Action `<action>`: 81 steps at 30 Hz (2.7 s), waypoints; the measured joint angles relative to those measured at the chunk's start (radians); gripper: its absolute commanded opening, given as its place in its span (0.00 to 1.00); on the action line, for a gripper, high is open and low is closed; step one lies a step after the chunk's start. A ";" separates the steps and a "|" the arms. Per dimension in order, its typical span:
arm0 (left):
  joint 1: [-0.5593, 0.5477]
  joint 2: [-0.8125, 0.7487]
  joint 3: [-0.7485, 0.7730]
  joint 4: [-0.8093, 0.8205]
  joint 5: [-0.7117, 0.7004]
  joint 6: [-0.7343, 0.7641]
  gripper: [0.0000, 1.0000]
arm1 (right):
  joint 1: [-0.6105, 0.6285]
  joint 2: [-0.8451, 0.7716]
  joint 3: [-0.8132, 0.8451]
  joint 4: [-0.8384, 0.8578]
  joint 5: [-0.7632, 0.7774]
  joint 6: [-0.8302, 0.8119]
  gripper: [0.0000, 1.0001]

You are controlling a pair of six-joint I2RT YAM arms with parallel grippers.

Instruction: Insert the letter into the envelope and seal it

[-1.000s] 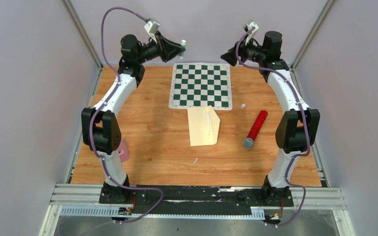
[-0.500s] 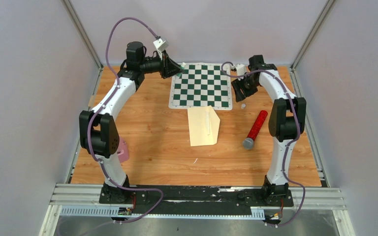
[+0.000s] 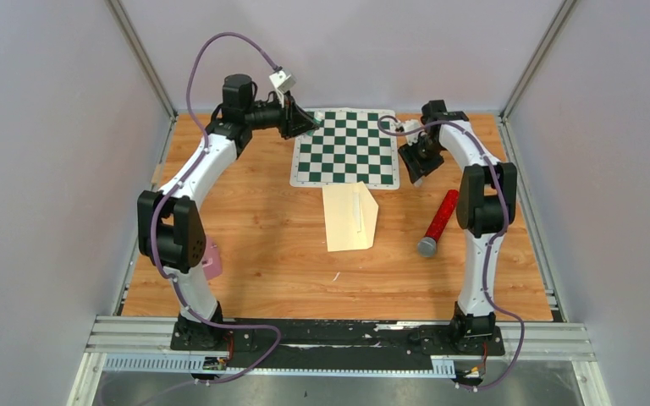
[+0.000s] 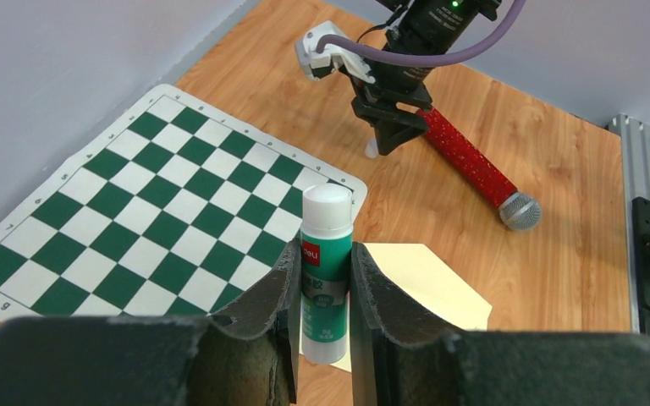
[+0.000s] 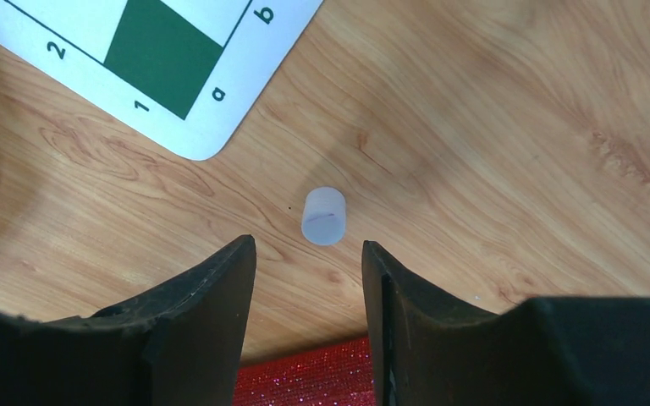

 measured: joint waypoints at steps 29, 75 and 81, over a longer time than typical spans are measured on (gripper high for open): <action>-0.012 0.000 -0.005 -0.038 -0.014 0.014 0.00 | 0.014 0.071 0.061 -0.023 0.042 0.003 0.33; -0.053 0.010 0.213 -0.573 -0.041 0.778 0.00 | 0.061 -0.475 -0.073 0.233 -0.818 -0.152 0.00; -0.134 -0.045 0.062 -0.520 -0.163 0.964 0.00 | 0.140 -0.577 -0.286 0.514 -0.793 -0.271 0.00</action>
